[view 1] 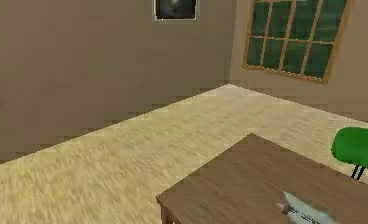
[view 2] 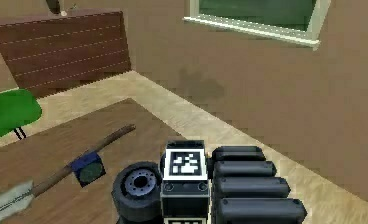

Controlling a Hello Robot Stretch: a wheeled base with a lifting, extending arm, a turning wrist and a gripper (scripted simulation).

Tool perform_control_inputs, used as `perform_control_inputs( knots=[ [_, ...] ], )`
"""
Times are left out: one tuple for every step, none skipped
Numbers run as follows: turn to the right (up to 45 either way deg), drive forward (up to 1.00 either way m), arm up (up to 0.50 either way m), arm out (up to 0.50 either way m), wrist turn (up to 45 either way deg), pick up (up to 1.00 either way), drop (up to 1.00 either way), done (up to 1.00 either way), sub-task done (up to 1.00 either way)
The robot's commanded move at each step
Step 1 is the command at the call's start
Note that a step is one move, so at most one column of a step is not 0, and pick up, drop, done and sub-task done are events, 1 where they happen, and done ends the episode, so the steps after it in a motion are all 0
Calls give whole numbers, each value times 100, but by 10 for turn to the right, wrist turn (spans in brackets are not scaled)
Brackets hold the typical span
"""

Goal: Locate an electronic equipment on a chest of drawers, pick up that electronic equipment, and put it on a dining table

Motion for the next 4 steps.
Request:
perform_control_inputs(
  knots=[
    [-270, 0, 0, 0, 0, 0, 0, 0, 0],
    [0, 0, 0, 38, 0, 0, 0, 0, 0],
    [0, 0, 0, 0, 450, 0, 0, 0, 0],
    [0, 0, 0, 0, 450, 0, 0, 0, 0]
  ],
)
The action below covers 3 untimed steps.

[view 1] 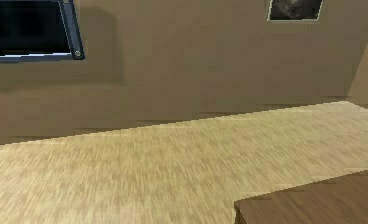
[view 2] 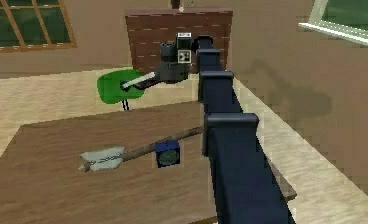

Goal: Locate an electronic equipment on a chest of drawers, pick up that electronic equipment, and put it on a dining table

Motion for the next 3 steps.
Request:
perform_control_inputs(
  knots=[
    [0, 0, 0, 0, 150, 0, 0, 0, 0],
    [0, 0, -4, 0, 0, 0, 0, 0, 0],
    [0, 0, -32, 0, 0, 0, 0, 0, 0]
  ],
)
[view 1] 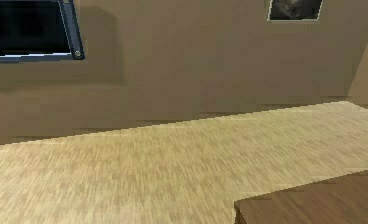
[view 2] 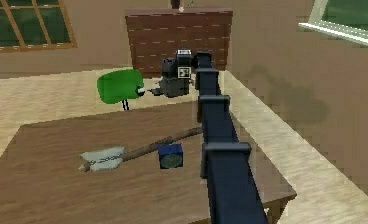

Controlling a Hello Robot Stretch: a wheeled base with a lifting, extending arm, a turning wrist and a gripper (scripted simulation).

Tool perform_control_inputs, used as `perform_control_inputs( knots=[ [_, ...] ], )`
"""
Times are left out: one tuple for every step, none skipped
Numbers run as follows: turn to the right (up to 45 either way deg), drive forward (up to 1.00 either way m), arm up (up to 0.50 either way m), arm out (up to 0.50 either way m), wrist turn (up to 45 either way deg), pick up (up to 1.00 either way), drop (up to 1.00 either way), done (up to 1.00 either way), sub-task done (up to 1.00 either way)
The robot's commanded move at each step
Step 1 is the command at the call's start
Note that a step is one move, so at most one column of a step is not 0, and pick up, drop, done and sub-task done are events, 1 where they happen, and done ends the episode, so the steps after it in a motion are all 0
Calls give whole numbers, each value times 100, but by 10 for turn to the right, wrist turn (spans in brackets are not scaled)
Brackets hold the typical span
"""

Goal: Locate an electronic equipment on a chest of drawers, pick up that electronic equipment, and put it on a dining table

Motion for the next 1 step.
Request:
perform_control_inputs(
  knots=[
    [0, 0, 0, 0, 0, 0, 100, 0, 0]
  ],
)
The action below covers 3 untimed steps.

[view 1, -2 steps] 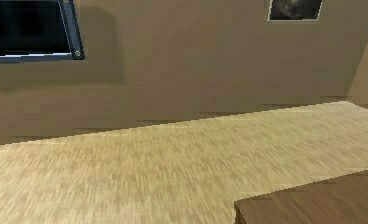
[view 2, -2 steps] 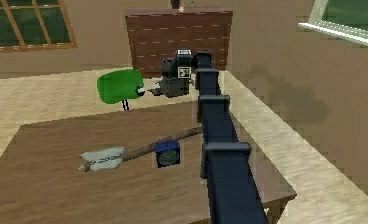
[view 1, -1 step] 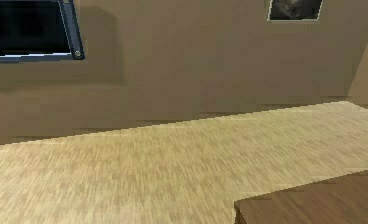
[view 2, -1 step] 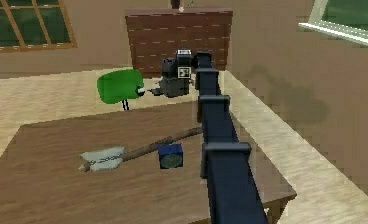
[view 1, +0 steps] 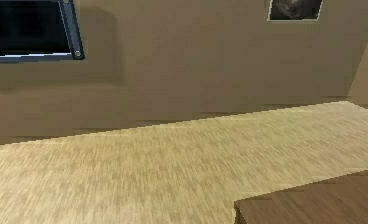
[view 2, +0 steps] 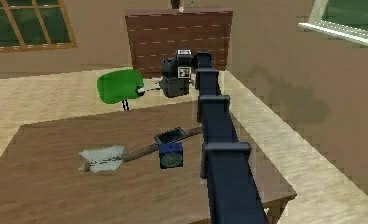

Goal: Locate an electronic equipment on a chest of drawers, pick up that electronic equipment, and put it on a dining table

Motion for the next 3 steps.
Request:
perform_control_inputs(
  knots=[
    [0, 0, 4, 0, 0, 0, 0, 0, 0],
    [0, 0, 0, -8, 0, 0, 0, 0, 0],
    [0, 0, 0, 0, 0, 0, 0, 100, 0]
  ],
)
